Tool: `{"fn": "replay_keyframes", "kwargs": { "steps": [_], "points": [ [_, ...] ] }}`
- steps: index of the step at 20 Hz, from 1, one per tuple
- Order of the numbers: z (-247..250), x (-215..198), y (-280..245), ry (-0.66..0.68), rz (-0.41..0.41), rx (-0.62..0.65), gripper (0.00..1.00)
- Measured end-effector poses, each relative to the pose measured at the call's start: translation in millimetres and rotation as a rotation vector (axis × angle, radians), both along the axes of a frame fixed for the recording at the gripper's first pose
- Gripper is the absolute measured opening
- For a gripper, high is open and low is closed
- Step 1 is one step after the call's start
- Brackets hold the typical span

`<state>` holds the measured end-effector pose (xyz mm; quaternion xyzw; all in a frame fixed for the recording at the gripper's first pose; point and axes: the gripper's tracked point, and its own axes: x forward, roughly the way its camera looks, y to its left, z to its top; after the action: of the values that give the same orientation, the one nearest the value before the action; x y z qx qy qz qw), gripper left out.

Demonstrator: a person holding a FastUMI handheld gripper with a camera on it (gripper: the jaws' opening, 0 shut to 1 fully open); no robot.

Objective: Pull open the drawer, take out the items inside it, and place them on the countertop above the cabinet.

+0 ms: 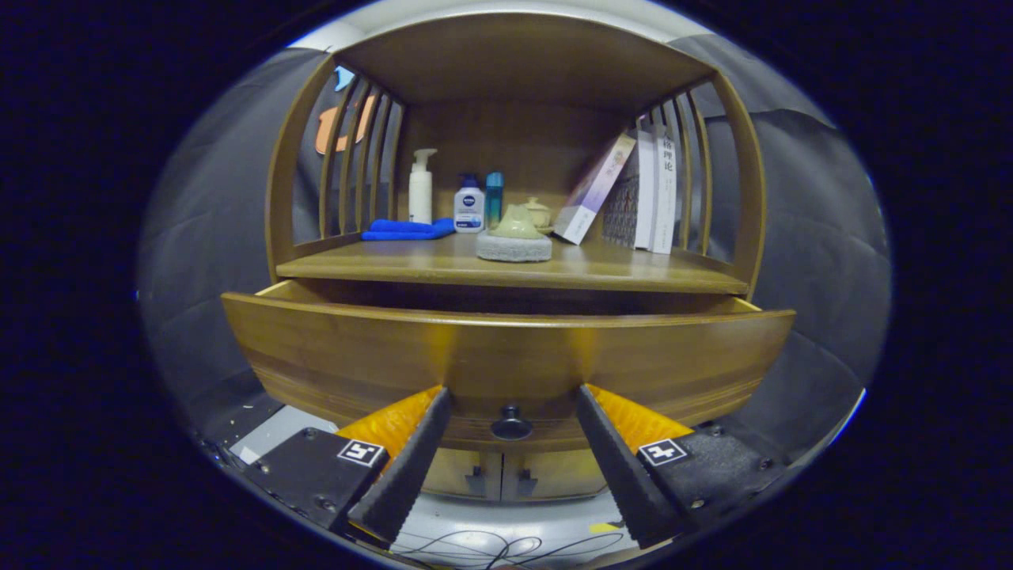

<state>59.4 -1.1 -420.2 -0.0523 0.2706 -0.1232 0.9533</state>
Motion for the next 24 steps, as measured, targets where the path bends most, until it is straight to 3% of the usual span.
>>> {"fn": "replay_keyframes", "kwargs": {
  "steps": [8, 14, 24],
  "points": [
    [-10.8, 53.6, -10.6, 0.033, -0.019, 0.013, 1.00],
    [-0.8, 52.0, -2.5, 0.020, -0.006, -0.003, 1.00],
    [162.9, -8.8, 36.7, -0.184, 0.150, 0.076, 1.00]
  ]
}}
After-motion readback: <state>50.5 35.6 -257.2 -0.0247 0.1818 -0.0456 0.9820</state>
